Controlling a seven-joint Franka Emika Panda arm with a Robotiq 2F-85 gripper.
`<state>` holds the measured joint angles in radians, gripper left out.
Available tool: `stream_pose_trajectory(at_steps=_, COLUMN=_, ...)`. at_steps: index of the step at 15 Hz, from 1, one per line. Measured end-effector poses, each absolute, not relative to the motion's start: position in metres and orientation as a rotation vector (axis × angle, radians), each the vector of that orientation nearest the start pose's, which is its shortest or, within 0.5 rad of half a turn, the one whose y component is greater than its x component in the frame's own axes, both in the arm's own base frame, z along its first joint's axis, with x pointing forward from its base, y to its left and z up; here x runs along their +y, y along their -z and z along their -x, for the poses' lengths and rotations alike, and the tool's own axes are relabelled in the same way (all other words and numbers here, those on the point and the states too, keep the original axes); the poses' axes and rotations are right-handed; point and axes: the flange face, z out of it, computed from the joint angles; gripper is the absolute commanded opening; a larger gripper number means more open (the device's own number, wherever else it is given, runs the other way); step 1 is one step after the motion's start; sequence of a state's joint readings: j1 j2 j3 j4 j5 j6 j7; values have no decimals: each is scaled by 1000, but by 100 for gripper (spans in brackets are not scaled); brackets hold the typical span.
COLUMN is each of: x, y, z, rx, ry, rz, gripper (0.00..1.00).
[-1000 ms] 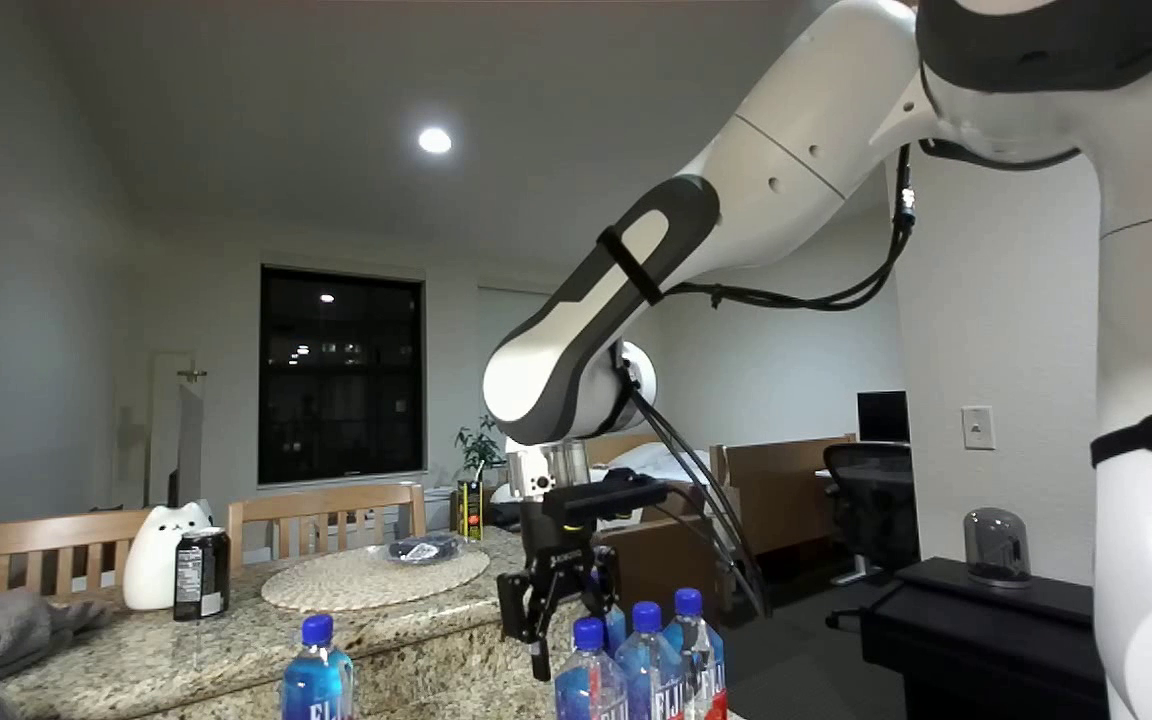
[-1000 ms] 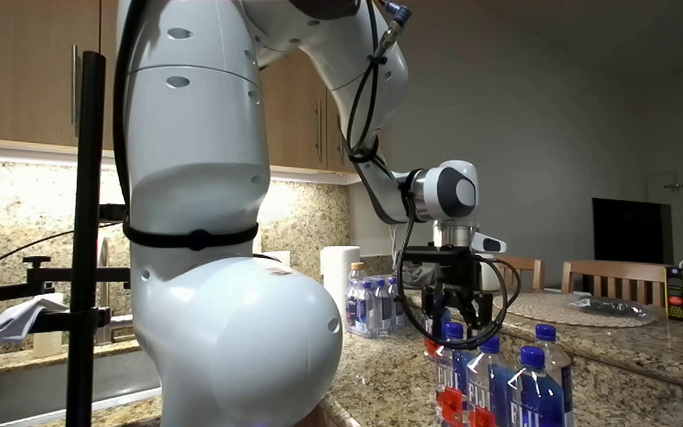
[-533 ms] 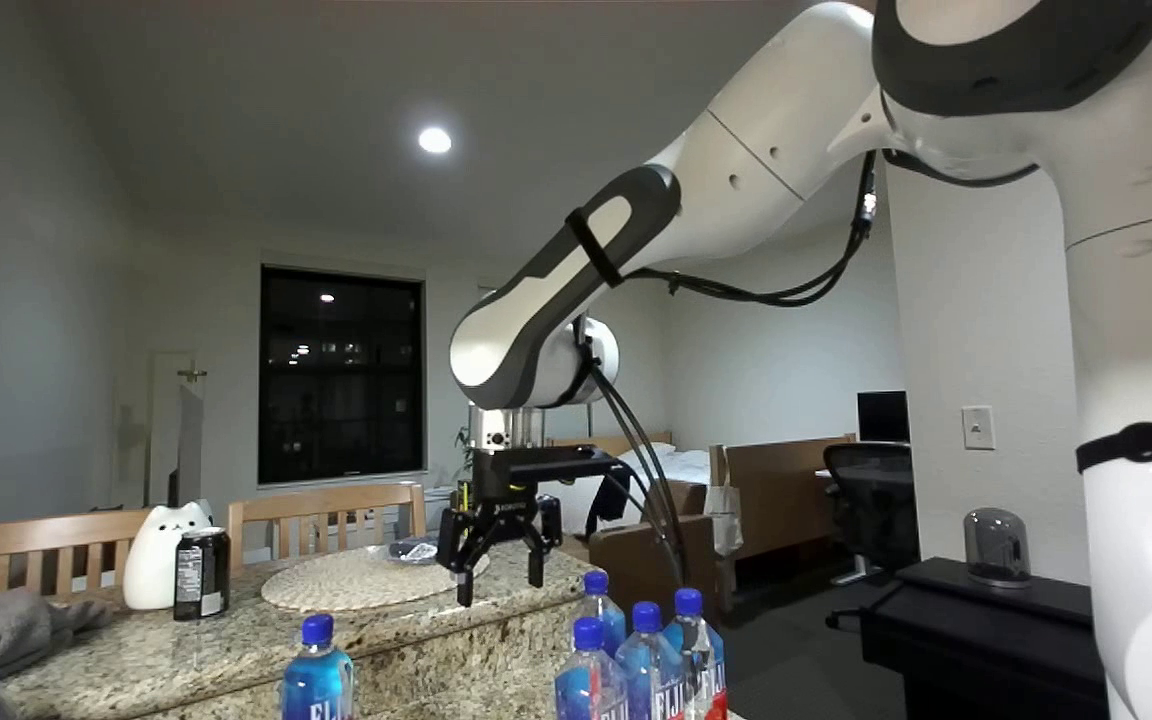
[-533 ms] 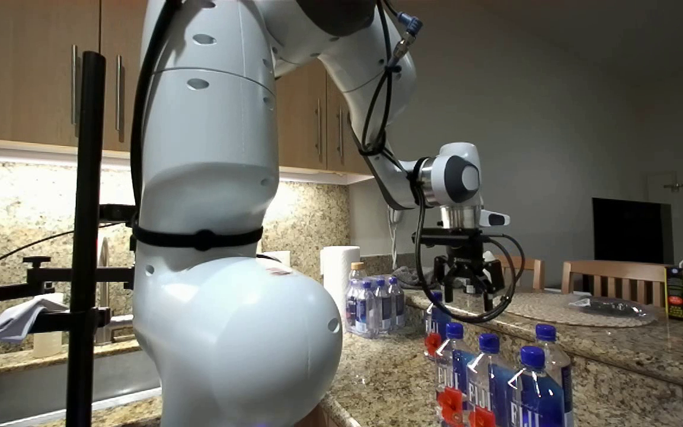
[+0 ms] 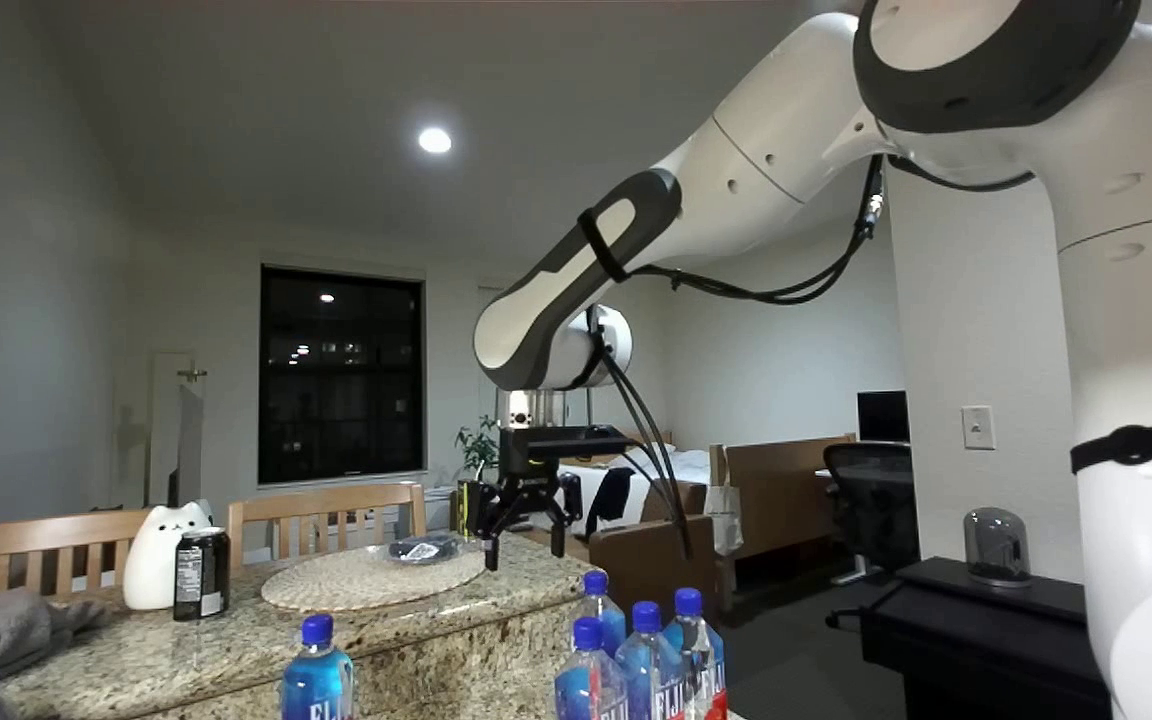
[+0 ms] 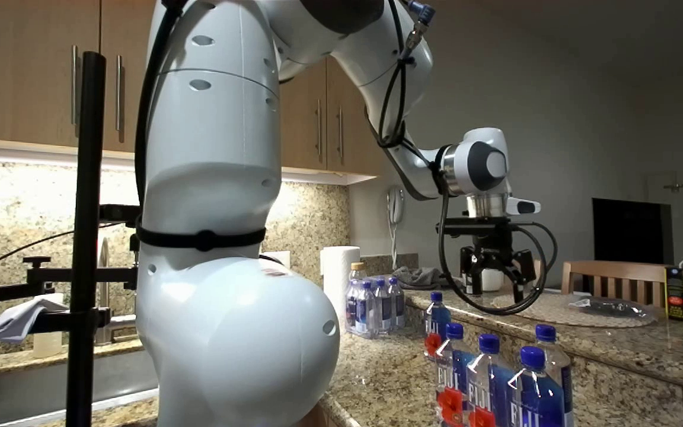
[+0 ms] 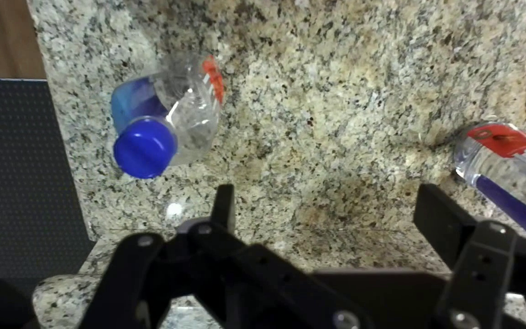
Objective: Line up the empty water bottles
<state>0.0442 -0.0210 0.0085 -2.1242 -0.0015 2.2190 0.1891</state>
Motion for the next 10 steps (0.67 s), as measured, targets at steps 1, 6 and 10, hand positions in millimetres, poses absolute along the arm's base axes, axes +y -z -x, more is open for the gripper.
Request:
stream_pose_trajectory(at_steps=1, x=23, y=-432, z=-548, rx=227, ry=182, rz=3116, gripper=100)
stream_pose_trajectory(at_steps=6, x=48, y=-440, z=-560, rx=170, ry=218, rz=3102, gripper=100)
stream_pose_trajectory(at_steps=10, x=116, y=-446, z=-583, rx=-3, ry=301, rz=3073, gripper=100)
